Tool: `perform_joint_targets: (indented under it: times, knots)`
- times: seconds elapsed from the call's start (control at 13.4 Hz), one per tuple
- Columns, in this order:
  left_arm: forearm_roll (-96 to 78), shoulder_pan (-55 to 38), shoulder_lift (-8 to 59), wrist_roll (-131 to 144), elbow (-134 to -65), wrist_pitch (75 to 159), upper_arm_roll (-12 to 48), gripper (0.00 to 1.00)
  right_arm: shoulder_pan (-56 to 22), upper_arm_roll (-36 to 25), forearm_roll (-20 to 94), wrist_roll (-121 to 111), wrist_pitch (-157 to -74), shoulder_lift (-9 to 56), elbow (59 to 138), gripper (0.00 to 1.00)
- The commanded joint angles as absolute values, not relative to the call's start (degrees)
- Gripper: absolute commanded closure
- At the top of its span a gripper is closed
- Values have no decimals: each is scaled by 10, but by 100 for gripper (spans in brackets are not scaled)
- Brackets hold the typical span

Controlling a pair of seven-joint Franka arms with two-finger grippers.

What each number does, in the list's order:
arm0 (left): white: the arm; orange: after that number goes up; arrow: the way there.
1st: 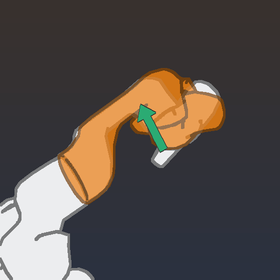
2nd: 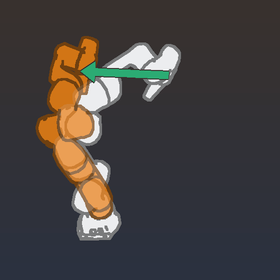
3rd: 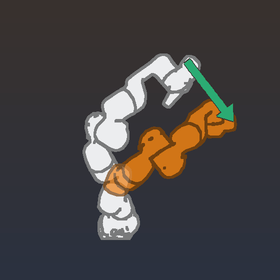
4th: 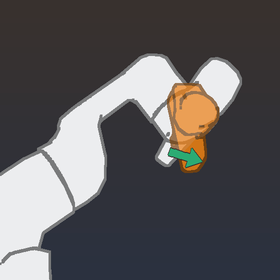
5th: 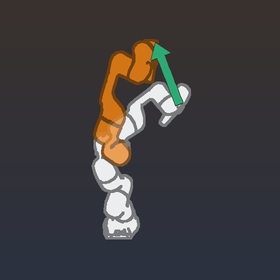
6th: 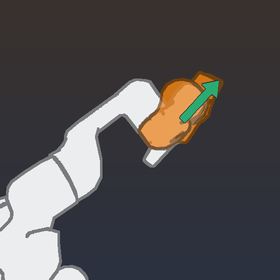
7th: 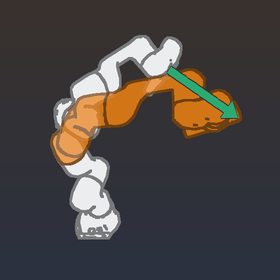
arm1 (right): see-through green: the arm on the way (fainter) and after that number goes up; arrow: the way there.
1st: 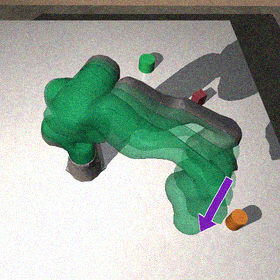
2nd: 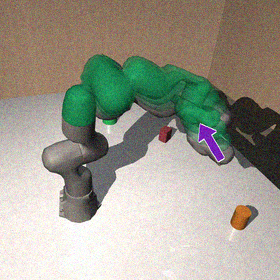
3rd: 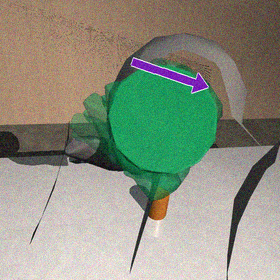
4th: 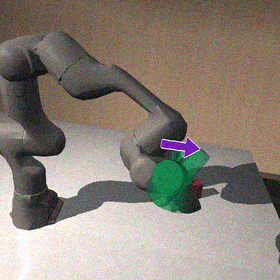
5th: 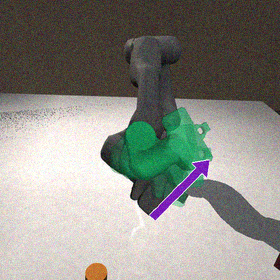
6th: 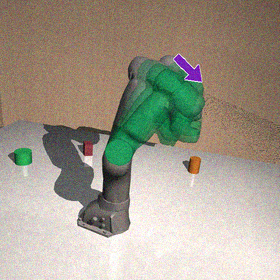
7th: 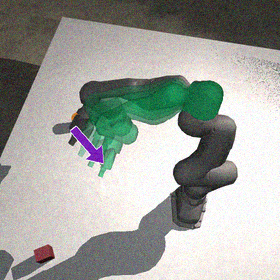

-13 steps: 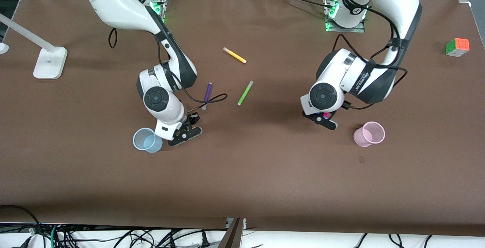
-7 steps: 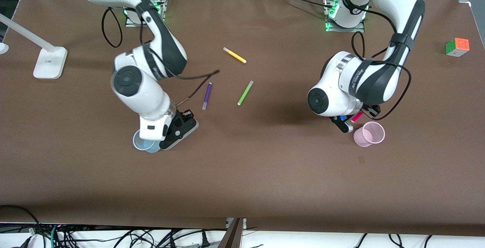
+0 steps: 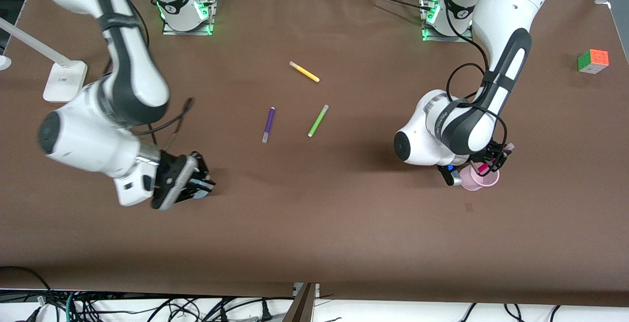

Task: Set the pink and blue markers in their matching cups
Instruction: 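Carry the markers over their matching cups with both grippers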

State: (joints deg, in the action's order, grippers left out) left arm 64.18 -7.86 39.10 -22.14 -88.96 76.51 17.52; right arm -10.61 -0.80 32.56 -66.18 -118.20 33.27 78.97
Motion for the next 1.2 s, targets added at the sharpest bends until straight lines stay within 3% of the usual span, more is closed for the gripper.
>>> perform_joint_targets:
  times: [0.0, 0.22, 0.3, 0.37, 0.45, 0.67, 0.75, 0.82, 0.9, 1.12]
  knots:
    - [667, -83, 401, -241, -875, 757, 168, 100, -79, 0, 366, -753, -1166, 345, 787, 100]
    - [666, -84, 417, -236, -877, 758, 165, 99, -68, 0, 399, -815, -1166, 358, 797, 100]
    - [665, -84, 418, -235, -878, 758, 165, 88, -61, 0, 412, -834, -1166, 364, 799, 100]
    - [664, -84, 418, -230, -877, 758, 165, 15, -58, 0, 426, -846, -1167, 366, 804, 100]
    - [664, -90, 417, -226, -875, 758, 165, 0, -57, 0, 431, -853, -1167, 366, 810, 100]
    - [663, -91, 417, -204, -875, 758, 165, 0, -48, 0, 452, -895, -1172, 374, 820, 100]
    - [659, -91, 416, -195, -875, 758, 165, 0, -46, 0, 464, -894, -1166, 375, 821, 90]
    - [656, -91, 413, -187, -875, 758, 166, 0, -46, -1, 464, -889, -1166, 374, 821, 19]
    - [654, -90, 411, -178, -874, 758, 167, 0, -47, -1, 464, -873, -1167, 373, 819, 0]
    - [545, -86, 386, -124, -835, 755, 171, 0, -48, -1, 444, -743, -1166, 358, 814, 0]
